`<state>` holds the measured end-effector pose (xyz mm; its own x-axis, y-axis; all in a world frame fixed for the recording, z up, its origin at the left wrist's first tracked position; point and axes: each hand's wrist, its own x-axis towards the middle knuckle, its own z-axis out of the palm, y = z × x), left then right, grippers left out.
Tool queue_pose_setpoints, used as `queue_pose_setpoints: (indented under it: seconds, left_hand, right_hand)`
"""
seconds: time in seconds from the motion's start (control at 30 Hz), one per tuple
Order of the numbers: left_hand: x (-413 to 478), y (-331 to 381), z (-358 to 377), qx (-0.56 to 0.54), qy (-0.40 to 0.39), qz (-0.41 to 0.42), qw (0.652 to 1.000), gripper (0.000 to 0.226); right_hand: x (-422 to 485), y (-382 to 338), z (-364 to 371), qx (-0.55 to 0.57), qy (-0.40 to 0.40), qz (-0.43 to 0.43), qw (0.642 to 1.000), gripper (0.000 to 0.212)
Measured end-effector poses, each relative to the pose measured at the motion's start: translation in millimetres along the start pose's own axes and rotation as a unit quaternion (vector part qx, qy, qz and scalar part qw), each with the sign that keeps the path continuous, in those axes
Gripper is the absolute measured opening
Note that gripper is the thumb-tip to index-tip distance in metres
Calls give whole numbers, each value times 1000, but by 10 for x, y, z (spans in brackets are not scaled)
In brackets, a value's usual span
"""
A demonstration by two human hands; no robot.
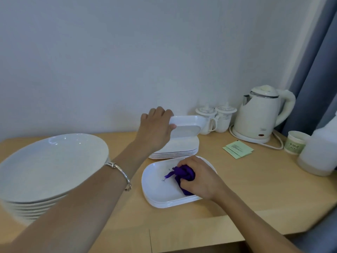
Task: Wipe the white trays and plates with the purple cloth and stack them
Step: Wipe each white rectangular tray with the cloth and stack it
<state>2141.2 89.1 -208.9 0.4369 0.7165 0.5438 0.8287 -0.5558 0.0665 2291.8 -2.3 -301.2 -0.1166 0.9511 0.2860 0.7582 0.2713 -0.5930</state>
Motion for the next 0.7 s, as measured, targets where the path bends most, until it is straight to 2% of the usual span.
queue_pose_setpoints:
  seconds: [0.17, 0.27, 0.53, 0.63, 0.7]
  left_hand:
    - [-235, -75, 452, -40, -49, -1, 998, 26]
    - [-279, -91, 591, -94, -110, -30, 989, 28]
    - [-250, -80, 756, -46, -254, -63, 964, 30]
    - [-310, -86, 731, -92, -262, -66, 958, 38]
    - [-406, -92, 670, -116, -235, -57, 963, 47]
  right_hand:
    - [-4, 3, 3, 4, -7, 7, 1000, 38]
    - [-3, 1, -2, 1, -10, 8, 1000, 39]
    - [-12, -9, 1, 8, -9, 14, 1000, 36]
    - [-13, -20, -1, 9, -9, 20, 1000, 36]
    - [-10, -24, 4, 5, -11, 20, 1000, 36]
